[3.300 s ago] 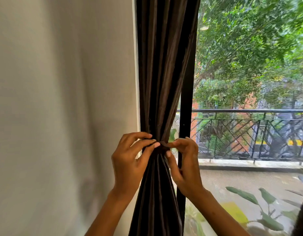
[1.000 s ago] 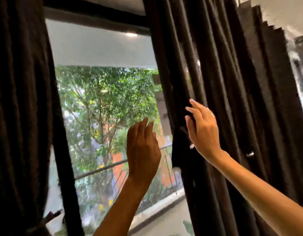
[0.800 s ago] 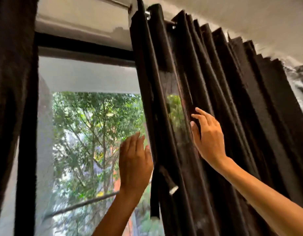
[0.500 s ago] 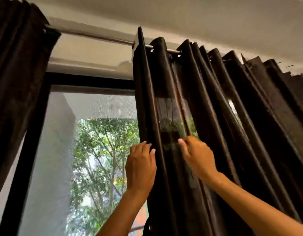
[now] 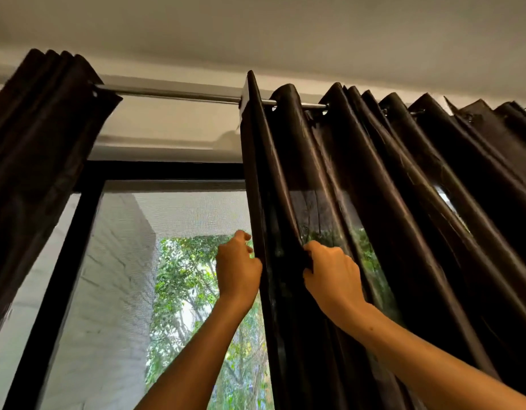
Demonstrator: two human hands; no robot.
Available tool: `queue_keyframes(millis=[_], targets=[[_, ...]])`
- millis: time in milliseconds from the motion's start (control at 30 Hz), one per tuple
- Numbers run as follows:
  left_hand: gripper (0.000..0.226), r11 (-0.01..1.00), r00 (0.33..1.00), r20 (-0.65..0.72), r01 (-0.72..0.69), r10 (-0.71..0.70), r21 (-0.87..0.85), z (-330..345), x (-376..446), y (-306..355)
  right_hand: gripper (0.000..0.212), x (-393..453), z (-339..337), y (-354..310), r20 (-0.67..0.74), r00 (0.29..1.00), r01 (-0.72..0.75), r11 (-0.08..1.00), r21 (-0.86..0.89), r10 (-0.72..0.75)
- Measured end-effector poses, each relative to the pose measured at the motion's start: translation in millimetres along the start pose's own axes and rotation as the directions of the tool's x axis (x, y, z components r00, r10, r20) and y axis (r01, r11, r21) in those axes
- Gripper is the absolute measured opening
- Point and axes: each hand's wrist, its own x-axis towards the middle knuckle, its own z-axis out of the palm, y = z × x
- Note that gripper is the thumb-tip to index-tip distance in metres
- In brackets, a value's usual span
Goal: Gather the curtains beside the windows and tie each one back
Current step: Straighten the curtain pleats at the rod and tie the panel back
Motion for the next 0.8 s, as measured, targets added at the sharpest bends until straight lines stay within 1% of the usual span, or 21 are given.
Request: queue_keyframes(millis=[67,100,200,300,400,500,533,600,667,733,800], targets=[[0.033,0.998,0.999,-0.046,0.0,-0.002,-0.057,1.0,2.4,-5.1,0.023,2.2,6.1,1.2,-0.001,1.0,0.007,1.0,-0.02,-0.007],[0.034,0.998,0.999,-0.05,-0.011,0.008,-0.067,1.1,1.4,-5.1,0.022,2.9,9.2,0.7,0.0,1.0,0.013,1.0,-0.01,-0.013],[0.041,0.998,0.999,0.012,-0.037,0.038,-0.056,2.4,-5.2,2.3,0.016,5.1,18.7,-2.2,-0.002,0.999,0.038,0.999,0.037,-0.038],[0.032,0.999,0.996,0.072,-0.05,0.048,0.019,10.5,-7.9,4.8,0.017,7.0,20.7,-0.9,0.006,0.999,0.05,0.998,0.043,-0.05],[0.017,0.999,0.999,0.047,0.0,-0.003,0.052,20.8,-4.8,-1.3,0.027,6.7,18.2,11.2,0.044,0.998,0.05,0.998,0.033,-0.051],[0.016,0.996,0.996,-0.013,0.088,-0.088,-0.019,21.8,2.2,-3.2,0.045,8.3,17.4,30.2,0.066,0.997,0.038,0.999,-0.025,-0.036],[0.015,0.995,0.996,-0.026,0.089,-0.09,-0.043,20.6,3.9,-1.1,0.05,8.1,16.7,33.9,0.077,0.996,0.04,0.999,-0.022,-0.039],[0.015,0.992,0.995,-0.035,0.086,-0.09,-0.096,19.1,5.4,5.6,0.059,5.0,16.6,31.8,0.11,0.989,0.095,0.995,0.008,-0.095],[0.013,0.981,0.995,-0.025,0.095,-0.1,-0.172,22.5,4.9,18.3,0.062,2.0,18.1,24.2,0.122,0.976,0.177,0.983,0.046,-0.181],[0.012,0.97,0.996,-0.027,0.079,-0.087,-0.23,29.0,6.9,30.9,0.06,2.8,19.9,15.7,0.116,0.962,0.237,0.966,0.107,-0.249],[0.018,0.968,0.995,-0.055,0.065,-0.081,-0.244,35.5,10.0,40.2,0.051,7.5,19.1,12.2,0.142,0.946,0.266,0.949,0.172,-0.291]])
